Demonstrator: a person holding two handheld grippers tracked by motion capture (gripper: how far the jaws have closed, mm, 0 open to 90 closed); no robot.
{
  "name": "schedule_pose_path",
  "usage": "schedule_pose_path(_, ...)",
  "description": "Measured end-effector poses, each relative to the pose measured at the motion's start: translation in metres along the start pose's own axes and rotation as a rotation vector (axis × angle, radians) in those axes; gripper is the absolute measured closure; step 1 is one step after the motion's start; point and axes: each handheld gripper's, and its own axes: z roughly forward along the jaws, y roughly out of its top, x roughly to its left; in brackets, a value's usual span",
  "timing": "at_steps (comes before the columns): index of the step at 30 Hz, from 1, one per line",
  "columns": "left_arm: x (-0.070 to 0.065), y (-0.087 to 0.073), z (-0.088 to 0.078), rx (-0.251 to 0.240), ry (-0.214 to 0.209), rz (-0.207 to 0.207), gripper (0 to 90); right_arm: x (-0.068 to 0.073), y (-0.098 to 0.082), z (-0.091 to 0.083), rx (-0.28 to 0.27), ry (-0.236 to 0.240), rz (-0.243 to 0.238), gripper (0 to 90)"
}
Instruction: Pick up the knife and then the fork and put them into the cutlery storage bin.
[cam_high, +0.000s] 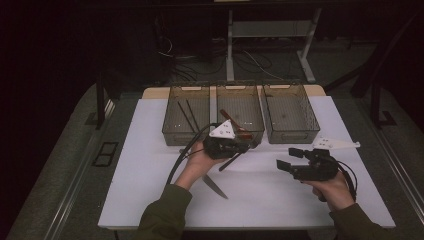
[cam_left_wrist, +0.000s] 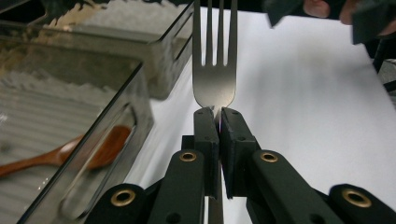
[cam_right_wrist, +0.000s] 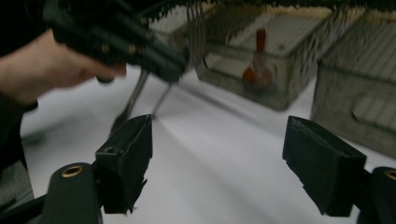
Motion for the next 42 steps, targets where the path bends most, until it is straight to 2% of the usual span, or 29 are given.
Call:
schedule_pose_path(4,-0.010,0.005,0.003,-0.013,0.002,0.009,85.6,0.009,0.018,0.011,-0.035,0.010,0.009,33.0)
schedule_pose_path(9,-0.014,0.008,0.007,-0.022,0.006,0.011,85.6,0.019,0.032,0.032,-0.031,0.003,0.020,43.2)
schedule_pose_path(13,-0.016,0.011,0.005,-0.032,0.014,0.021,85.6,0.019,0.036,0.049,-0.017,-0.005,0.057,54.5)
schedule_pose_path(17,-0.016,0.012,0.002,-0.046,0.026,0.022,85.7,0.018,0.040,0.054,-0.036,-0.007,0.062,65.7)
schedule_pose_path(19,-0.015,0.013,0.001,-0.049,0.032,0.018,85.9,0.019,0.042,0.055,-0.038,0.004,0.068,73.2)
schedule_pose_path(22,-0.015,0.013,-0.001,-0.058,0.038,0.018,85.8,0.022,0.043,0.056,-0.046,-0.023,0.050,75.8)
schedule_pose_path(25,-0.014,0.014,-0.003,-0.078,0.020,-0.005,85.2,0.023,0.044,0.055,-0.057,-0.041,0.037,79.5)
schedule_pose_path(27,-0.015,0.015,-0.002,-0.088,0.009,-0.009,83.2,0.022,0.045,0.054,-0.074,-0.056,0.021,86.7)
schedule_pose_path(28,-0.017,0.016,-0.002,-0.086,0.017,-0.003,82.3,0.020,0.045,0.054,-0.079,-0.030,0.047,87.0)
schedule_pose_path(31,-0.019,0.017,-0.003,-0.095,0.009,-0.014,79.5,0.019,0.046,0.053,-0.074,-0.058,0.018,87.1)
schedule_pose_path(37,-0.020,0.012,-0.017,-0.088,0.014,-0.039,66.4,0.010,0.049,0.043,-0.080,-0.072,0.026,87.2)
schedule_pose_path(42,-0.022,-0.001,-0.032,-0.090,0.020,-0.072,56.9,-0.003,0.055,0.029,-0.088,-0.094,0.034,87.2)
